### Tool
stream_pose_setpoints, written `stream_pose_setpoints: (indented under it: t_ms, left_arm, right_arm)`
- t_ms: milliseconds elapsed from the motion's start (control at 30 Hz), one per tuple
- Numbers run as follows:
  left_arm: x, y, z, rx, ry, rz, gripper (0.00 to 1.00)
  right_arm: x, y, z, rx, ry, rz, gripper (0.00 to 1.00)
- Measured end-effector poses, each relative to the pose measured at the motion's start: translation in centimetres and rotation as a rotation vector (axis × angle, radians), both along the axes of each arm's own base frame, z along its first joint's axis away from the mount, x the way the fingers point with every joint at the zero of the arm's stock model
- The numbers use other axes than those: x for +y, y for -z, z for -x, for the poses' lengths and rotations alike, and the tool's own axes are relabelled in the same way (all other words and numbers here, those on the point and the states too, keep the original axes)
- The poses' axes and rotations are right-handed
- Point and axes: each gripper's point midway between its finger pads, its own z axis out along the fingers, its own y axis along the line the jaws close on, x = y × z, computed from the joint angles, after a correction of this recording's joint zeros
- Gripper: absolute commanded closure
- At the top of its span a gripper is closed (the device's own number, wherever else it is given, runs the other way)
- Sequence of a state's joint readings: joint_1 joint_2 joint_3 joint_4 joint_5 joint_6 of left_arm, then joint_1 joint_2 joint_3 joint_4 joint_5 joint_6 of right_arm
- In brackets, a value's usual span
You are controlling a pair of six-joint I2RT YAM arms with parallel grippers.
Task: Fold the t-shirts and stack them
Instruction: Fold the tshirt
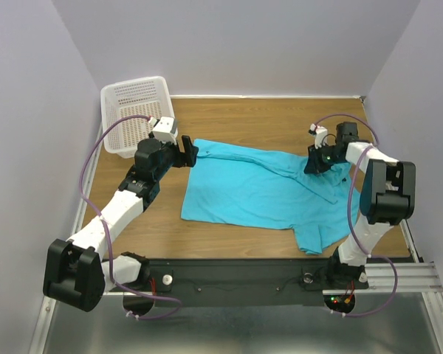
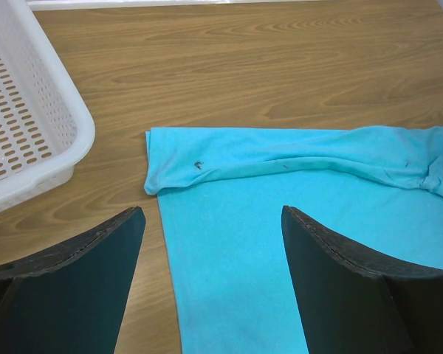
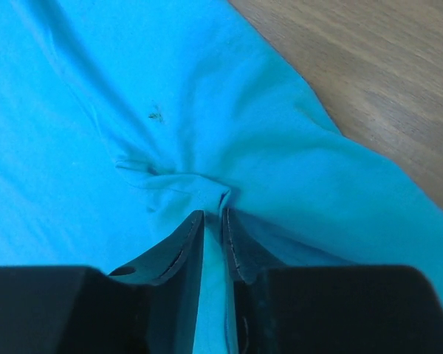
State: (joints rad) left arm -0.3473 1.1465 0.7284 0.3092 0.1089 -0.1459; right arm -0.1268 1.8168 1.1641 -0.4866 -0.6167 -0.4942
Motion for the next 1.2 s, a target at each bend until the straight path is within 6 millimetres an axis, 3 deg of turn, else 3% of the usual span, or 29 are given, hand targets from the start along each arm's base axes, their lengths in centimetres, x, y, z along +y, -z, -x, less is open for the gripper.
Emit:
stream_pose_setpoints:
  t_ms: [100,133,367,433,767,800,867,933,1100,1200]
  left_arm:
    - [0.0,0.0,0.0,0.001,0.0,0.0,0.14]
    - [0.0,0.0,0.0,0.0,0.0,0.0,0.14]
    - [0.0,0.0,0.0,0.0,0.0,0.0,0.14]
    - [0.0,0.0,0.0,0.0,0.0,0.0,0.14]
    - [-0.1,0.0,0.1,0.002,0.008,0.002,0.14]
    - [-0.2,0.0,0.1,0.002,0.011,0.002,0.14]
    - [-0.2,0.0,0.1,0.002,0.014,0.003,0.14]
    - [-0.2,0.0,0.1,0.002,0.015,0.003,0.14]
    - [-0.4,0.1,0.1,0.006,0.021,0.004,0.14]
    - [-0.5,1.0,0.0,0.031,0.027,0.001,0.18]
  right_arm:
    - [0.1,-0.3,0.1,-0.01,-0.009,0.006,0.9]
    - [0.2,-0.6,0.1,-0.016,-0.011,0.008,0.99]
    - [0.5,-4.5,1.2,-0.127,-0.051,0.027,1.0]
    - [0.7,-4.7,1.8,-0.135,-0.075,0.025,0.99]
    - [2.5,-1.7,9.7,-0.009,-0.352,0.001,0.99]
    - [2.8,-1.6,10.5,0.0,-0.381,-0.003,0.77]
    - [3.1,-1.6,11.2,0.004,-0.412,-0.01,0.57]
    - [3.5,-1.9,11.8,0.003,-0.437,-0.018,0.0]
    - [4.2,-3.2,11.8,-0.025,-0.446,-0.048,0.0]
    - [4.2,-4.7,9.9,-0.066,-0.373,-0.041,0.0]
